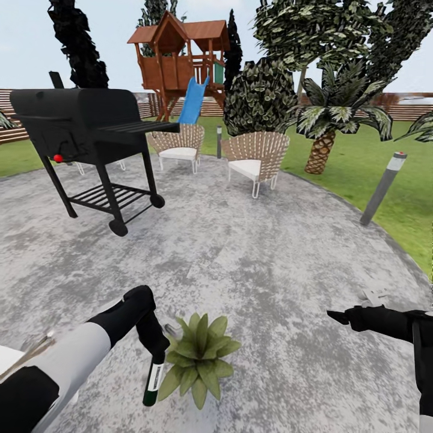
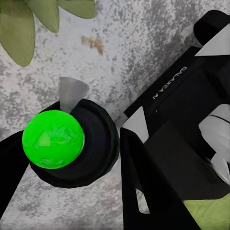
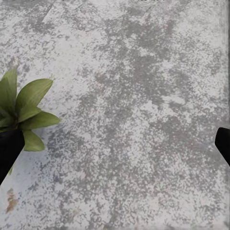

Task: Pick up the pesticide atomizer in the garden and spray insectifuge to fully cover both potted plants in the garden.

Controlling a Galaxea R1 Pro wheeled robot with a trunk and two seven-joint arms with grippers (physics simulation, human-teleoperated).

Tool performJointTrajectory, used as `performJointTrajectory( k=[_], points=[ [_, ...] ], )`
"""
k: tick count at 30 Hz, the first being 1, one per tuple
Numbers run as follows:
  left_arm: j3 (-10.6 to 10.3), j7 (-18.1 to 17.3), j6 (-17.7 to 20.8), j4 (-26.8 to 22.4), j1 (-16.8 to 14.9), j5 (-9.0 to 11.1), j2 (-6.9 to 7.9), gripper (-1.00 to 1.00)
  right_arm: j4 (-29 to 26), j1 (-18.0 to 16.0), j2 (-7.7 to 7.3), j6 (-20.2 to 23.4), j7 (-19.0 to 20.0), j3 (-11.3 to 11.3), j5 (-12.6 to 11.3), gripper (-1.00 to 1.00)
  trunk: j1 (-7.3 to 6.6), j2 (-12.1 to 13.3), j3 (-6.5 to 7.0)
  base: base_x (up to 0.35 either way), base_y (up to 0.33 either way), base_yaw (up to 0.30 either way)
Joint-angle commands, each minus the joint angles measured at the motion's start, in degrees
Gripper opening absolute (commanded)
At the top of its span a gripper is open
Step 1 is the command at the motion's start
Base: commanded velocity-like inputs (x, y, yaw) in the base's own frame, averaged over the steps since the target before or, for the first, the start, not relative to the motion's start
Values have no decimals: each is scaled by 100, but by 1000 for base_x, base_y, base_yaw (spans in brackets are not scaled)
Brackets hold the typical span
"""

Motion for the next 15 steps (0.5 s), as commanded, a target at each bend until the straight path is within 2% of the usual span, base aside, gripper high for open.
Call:
performJointTrajectory(
  k=[1,7,15],
  points=[
    [-18,-57,49,-13,4,-46,7,-100,-7,-7,1,36,58,-3,50,100,1,-3,-6,146,97,-81],
    [-30,-57,49,-13,27,-46,11,-100,-6,-7,0,27,58,-4,50,100,1,-3,-6,122,86,-37],
    [-20,-57,49,-13,27,-46,30,-100,-5,-7,-4,24,64,-4,50,100,1,-3,-6,19,14,-5]
  ],
)
